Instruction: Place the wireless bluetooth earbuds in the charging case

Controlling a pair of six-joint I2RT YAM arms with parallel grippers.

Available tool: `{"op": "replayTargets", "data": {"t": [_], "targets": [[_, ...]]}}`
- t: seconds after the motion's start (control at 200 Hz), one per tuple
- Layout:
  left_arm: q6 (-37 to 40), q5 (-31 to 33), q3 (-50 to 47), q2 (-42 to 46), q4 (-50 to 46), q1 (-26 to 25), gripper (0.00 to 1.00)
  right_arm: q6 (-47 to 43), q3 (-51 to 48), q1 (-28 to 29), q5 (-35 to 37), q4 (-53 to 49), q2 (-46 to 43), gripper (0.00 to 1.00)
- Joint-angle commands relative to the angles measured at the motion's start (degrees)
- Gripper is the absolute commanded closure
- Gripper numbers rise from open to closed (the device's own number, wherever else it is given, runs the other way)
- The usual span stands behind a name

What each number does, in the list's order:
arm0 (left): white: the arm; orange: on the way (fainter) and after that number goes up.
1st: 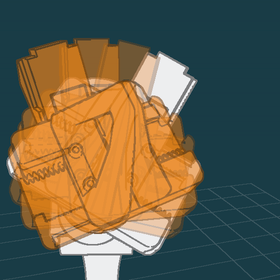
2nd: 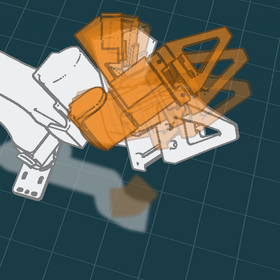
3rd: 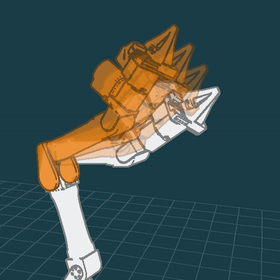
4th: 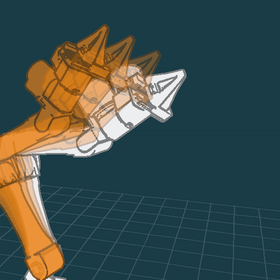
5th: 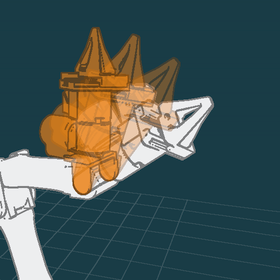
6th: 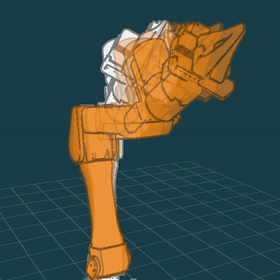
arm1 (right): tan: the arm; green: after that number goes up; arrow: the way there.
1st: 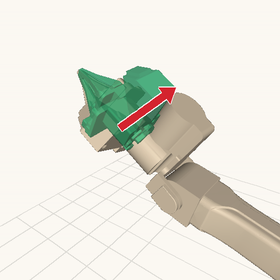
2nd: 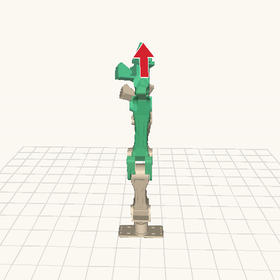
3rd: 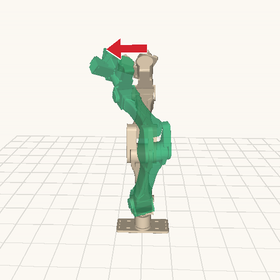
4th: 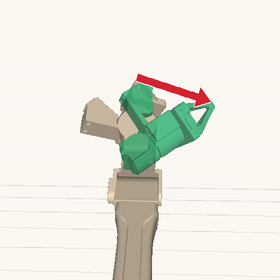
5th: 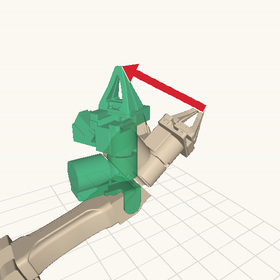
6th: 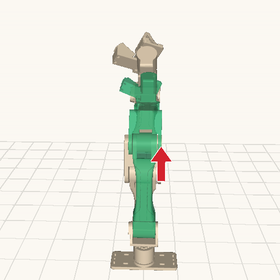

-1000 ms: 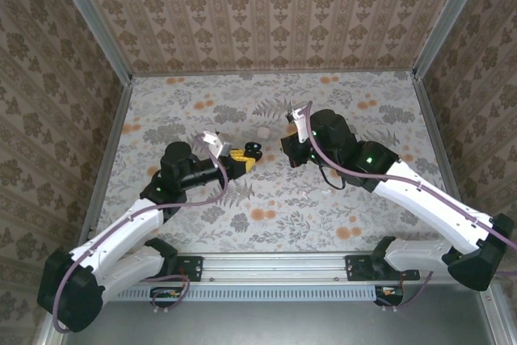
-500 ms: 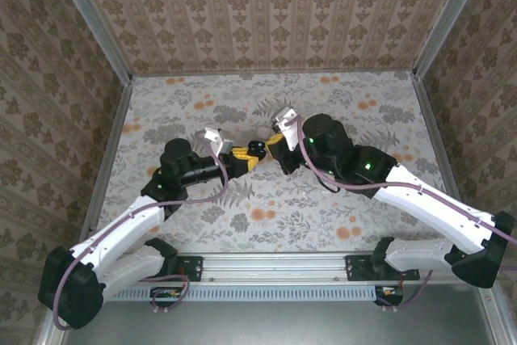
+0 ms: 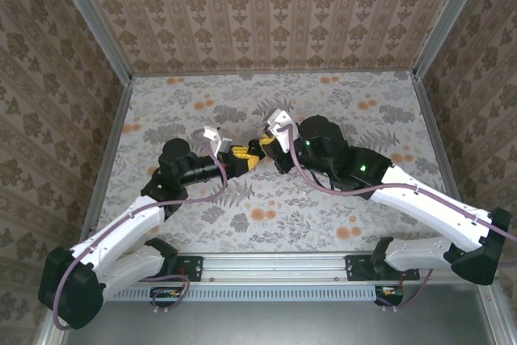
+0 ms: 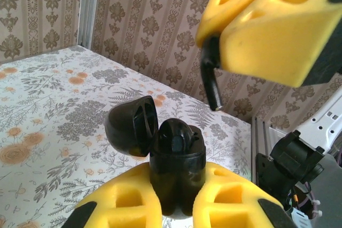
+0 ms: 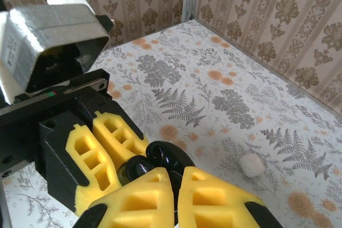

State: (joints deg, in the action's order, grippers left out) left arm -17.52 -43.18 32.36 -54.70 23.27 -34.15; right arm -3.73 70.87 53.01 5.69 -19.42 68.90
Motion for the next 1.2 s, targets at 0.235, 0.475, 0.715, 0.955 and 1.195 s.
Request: {"op": "replayTargets", "data": {"t": [0.235, 0.475, 0.715, 0.955, 1.195], "targets": [[-2.08, -1.29, 2.53, 0.55, 3.19, -0.59, 1.00, -3.47, 1.30, 0.60, 1.85, 2.17, 0.88, 0.93], [-3.32, -0.62, 2.18, 0.55, 4.91, -0.65, 1.00, -3.57, 0.33, 0.80, 1.43, 2.31, 0.89, 0.93], [-3.90, 0.36, 2.09, 0.55, 5.47, -0.65, 1.00, -3.02, 0.04, 1.30, 0.46, 2.42, 0.90, 0.93], [-3.81, 1.17, 2.05, 0.47, 5.55, -0.57, 1.00, -2.58, -0.29, 2.26, -0.13, 2.11, 1.16, 0.93], [-3.53, 1.70, 1.94, 0.41, 5.30, -0.57, 1.00, -1.70, -1.00, 3.13, -0.68, 2.41, 1.37, 0.90]]}}
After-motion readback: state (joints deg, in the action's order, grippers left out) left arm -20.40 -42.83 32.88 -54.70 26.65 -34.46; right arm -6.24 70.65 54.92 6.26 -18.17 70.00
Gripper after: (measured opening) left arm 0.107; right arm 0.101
